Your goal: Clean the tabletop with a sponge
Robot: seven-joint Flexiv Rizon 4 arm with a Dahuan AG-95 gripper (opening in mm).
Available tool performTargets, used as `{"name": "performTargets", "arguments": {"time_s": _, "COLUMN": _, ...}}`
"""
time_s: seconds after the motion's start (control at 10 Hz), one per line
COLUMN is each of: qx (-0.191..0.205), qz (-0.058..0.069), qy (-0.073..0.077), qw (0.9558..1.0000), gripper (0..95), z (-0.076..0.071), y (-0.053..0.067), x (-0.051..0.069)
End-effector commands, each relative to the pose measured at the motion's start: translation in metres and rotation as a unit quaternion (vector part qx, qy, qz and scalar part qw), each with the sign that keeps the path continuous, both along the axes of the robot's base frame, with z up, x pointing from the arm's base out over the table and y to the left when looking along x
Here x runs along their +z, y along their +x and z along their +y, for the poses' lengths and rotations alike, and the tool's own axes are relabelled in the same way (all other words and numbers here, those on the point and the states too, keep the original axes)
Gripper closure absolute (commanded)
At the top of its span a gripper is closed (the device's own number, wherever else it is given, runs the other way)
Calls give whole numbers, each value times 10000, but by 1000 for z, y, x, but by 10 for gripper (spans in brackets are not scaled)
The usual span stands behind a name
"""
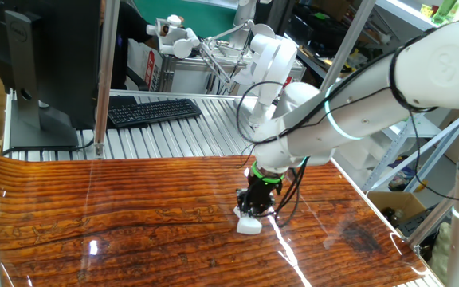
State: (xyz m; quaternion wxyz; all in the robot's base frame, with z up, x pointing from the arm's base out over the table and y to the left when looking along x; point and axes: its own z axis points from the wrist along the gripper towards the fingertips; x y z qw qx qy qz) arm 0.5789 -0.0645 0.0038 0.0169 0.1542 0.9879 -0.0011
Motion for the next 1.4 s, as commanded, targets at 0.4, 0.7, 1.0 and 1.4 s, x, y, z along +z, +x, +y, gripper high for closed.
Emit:
{"name": "performTargets", "arguments": {"time_s": 0.4, "qx": -125, "qz": 48, "qy": 21, "qw": 9999, "gripper": 950, "z": 18, "y": -7, "x": 5}}
{"name": "performTargets", "arguments": {"time_s": 0.7, "qx": -258, "qz": 96, "qy": -2, "qw": 9996, "gripper": 950, "z": 31, "y": -14, "x": 3}}
{"name": "performTargets", "arguments": {"time_s": 1.0, "qx": -286, "qz": 68, "qy": 42, "qw": 9996, "gripper": 950, "z": 35, "y": -14, "x": 5}}
{"name": "performTargets", "arguments": {"time_s": 1.4, "qx": -261, "qz": 279, "qy": 72, "qw": 9992, "gripper": 950, "z": 35, "y": -14, "x": 8}}
